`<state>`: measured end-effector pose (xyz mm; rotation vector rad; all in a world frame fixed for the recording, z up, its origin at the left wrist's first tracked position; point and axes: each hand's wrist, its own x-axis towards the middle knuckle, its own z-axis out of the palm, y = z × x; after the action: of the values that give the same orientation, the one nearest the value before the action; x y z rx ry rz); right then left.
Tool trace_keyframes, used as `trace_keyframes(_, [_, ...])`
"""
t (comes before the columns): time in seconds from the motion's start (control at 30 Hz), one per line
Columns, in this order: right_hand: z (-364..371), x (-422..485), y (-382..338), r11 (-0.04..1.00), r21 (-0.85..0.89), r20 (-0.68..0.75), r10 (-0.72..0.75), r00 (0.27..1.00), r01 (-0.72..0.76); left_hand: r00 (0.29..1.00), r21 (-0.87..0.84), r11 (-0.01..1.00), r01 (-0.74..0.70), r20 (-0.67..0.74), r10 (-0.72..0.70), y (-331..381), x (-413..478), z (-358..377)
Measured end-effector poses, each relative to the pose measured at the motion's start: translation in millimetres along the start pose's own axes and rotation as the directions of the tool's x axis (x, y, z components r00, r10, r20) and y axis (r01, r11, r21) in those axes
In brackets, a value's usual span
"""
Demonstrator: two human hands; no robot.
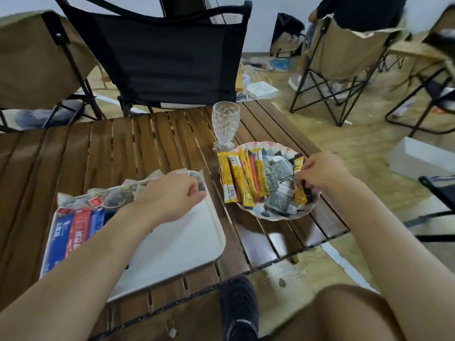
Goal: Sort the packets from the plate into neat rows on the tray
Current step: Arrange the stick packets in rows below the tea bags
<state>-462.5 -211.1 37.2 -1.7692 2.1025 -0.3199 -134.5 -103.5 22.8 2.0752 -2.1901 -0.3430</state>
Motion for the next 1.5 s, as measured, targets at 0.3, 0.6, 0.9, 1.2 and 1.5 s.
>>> trace_keyframes(0.3, [4.3,8.7,8.5,0.993,-0.058,0.003,0.100,0.995,-0.100,0.999,-0.064,0.997,0.036,0.032,-0.034,-8.5,-4.4,2.1])
trace_keyframes(0.6, [2.5,14.0,16.3,0.986,-0.098,-0.020,0.137,0.990,-0.138,0.999,-0.132,0.991,0.035,0.012,-0.034,-26.6,-16.3,-1.2])
trace_keyframes(0.9, [-4.6,-12.7,-27.3,0.995,-0.062,-0.192,-0.086,0.978,0.076,0.996,-0.114,0.990,0.085,0.002,-0.085,-62.8,-45.0,-17.1])
trace_keyframes(1.2, [37.3,-96.0,-150.8,0.887,0.116,0.093,-0.458,0.884,0.447,0.969,-0.137,0.960,0.246,0.029,-0.244,-122.1,-89.3,-30.9])
trace_keyframes(1.5, [142.7,-144.1,-199.0,0.920,0.192,0.645,-0.380,0.663,0.340,0.952,-0.209,0.929,0.304,0.117,-0.285,-158.3,-120.0,-29.1])
